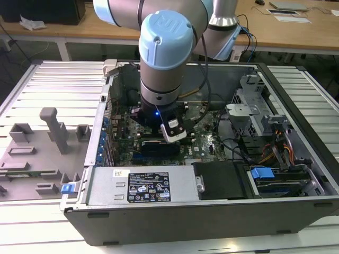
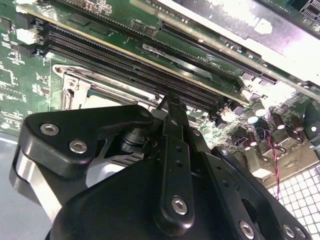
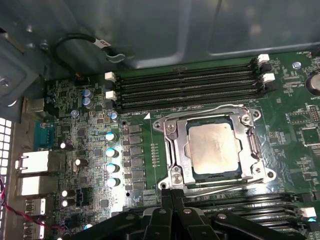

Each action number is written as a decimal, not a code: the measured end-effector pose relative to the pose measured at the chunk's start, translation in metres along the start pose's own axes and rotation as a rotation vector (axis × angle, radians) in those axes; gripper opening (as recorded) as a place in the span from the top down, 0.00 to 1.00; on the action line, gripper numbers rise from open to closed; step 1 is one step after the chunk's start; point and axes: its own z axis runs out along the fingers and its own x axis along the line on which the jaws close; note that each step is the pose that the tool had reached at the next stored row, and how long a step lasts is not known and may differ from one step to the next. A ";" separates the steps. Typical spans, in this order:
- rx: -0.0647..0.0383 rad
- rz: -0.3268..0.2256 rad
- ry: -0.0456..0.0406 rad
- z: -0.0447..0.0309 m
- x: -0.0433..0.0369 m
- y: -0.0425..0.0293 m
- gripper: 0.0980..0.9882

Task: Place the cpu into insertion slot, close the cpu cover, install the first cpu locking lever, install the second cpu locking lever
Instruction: 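Install the second cpu locking lever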

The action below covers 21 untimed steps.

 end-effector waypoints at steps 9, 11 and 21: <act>-0.005 0.000 0.0003 0.0009 0.0028 -0.0003 0.99; -0.005 0.000 0.0005 0.0014 0.0037 -0.0002 0.99; -0.034 -0.001 0.0036 0.0048 0.0054 -0.0001 0.99</act>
